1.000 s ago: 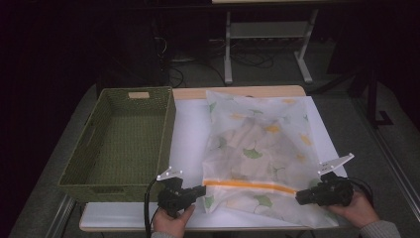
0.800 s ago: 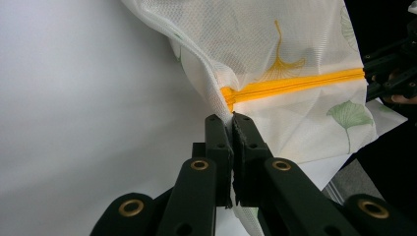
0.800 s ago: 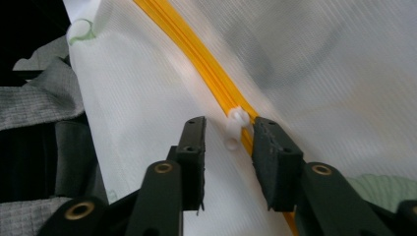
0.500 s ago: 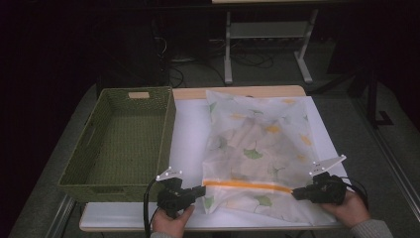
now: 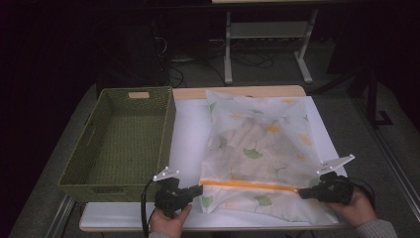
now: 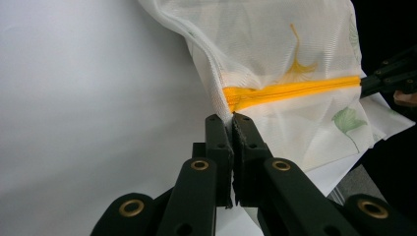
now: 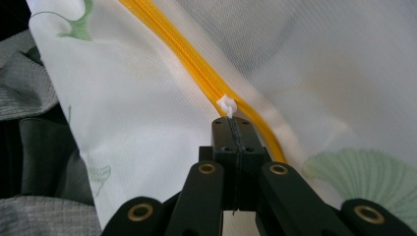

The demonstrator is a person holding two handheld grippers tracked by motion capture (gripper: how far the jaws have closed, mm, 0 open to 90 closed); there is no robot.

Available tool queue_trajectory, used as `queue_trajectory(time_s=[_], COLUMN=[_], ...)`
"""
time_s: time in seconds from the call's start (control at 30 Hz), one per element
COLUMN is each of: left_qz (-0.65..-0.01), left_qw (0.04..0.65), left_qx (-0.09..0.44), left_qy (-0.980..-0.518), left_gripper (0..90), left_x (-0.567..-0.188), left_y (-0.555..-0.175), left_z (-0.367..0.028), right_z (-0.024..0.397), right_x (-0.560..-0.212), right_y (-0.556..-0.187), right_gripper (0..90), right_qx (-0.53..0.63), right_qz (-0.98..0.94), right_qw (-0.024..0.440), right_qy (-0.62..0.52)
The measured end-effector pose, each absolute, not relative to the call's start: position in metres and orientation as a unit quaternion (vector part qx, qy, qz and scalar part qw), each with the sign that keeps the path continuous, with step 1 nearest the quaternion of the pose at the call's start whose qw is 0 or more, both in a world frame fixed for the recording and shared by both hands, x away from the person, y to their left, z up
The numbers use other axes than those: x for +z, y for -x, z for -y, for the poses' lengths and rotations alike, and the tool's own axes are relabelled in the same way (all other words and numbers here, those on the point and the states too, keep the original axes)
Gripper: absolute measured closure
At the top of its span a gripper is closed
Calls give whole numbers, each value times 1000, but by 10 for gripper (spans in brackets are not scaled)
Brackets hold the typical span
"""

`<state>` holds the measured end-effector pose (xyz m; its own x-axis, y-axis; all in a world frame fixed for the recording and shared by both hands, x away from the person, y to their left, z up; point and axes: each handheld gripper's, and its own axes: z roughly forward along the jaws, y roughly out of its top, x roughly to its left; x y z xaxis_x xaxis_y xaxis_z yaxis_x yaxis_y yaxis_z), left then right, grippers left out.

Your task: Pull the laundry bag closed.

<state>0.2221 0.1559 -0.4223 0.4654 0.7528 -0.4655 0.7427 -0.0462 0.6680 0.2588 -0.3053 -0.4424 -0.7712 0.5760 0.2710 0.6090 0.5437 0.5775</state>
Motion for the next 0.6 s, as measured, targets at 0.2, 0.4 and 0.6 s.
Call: queue_trajectory(time_s=[0.2, 0.4, 0.6], left_qz=[-524, -524, -529], left_qw=[457, 456, 451], left_qx=[9, 18, 21], left_qy=[-719, -719, -719], left_gripper=[873, 875, 875], left_x=[-425, -424, -426], left_y=[-221, -221, -221], left_z=[-157, -157, -158], right_z=[316, 328, 351], right_x=[-437, -433, -432], right_y=[-256, -254, -250], right_gripper=[900, 900, 900], right_qx=[-341, -328, -327], right_qz=[874, 875, 865], right_qw=[22, 18, 20], right_qy=[346, 356, 380])
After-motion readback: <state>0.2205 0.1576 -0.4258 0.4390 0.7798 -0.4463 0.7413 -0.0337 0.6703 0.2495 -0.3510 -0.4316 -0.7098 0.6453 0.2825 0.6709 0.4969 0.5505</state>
